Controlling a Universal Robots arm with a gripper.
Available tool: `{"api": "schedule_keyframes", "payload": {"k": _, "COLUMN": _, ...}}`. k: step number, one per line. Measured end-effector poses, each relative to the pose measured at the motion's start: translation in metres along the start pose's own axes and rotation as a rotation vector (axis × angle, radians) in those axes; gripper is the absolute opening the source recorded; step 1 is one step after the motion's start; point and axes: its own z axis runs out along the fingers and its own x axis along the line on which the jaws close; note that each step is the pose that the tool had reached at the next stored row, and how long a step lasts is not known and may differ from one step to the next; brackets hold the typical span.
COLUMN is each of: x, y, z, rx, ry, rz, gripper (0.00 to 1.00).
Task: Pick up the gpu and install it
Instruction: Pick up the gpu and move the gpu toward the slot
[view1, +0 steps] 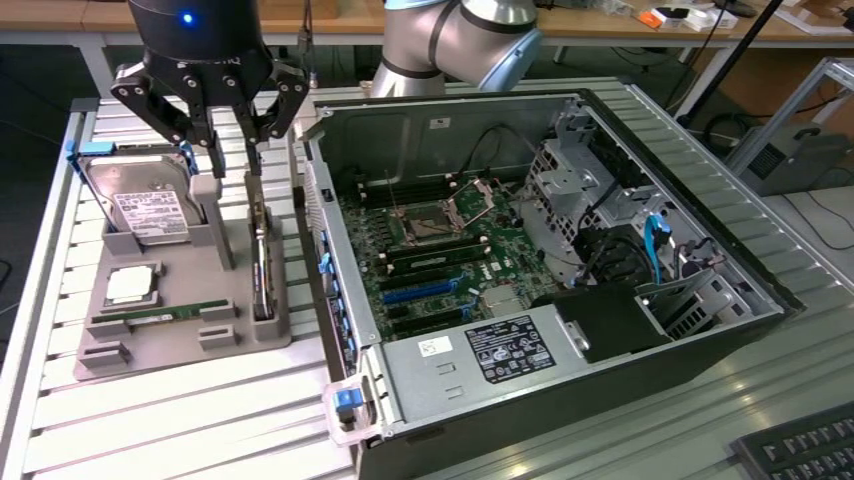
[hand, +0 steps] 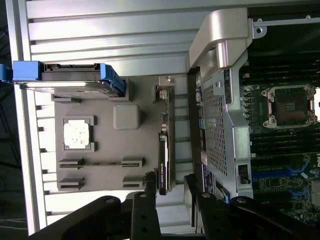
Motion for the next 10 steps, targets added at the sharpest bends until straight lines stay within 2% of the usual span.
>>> {"api": "schedule_keyframes", "payload": {"k": 10, "x": 0.0001, "y": -0.0002, "z": 0.0027, "rx": 0.0000, "ry": 0.0000, "rz": 0.000, "gripper": 0.36}}
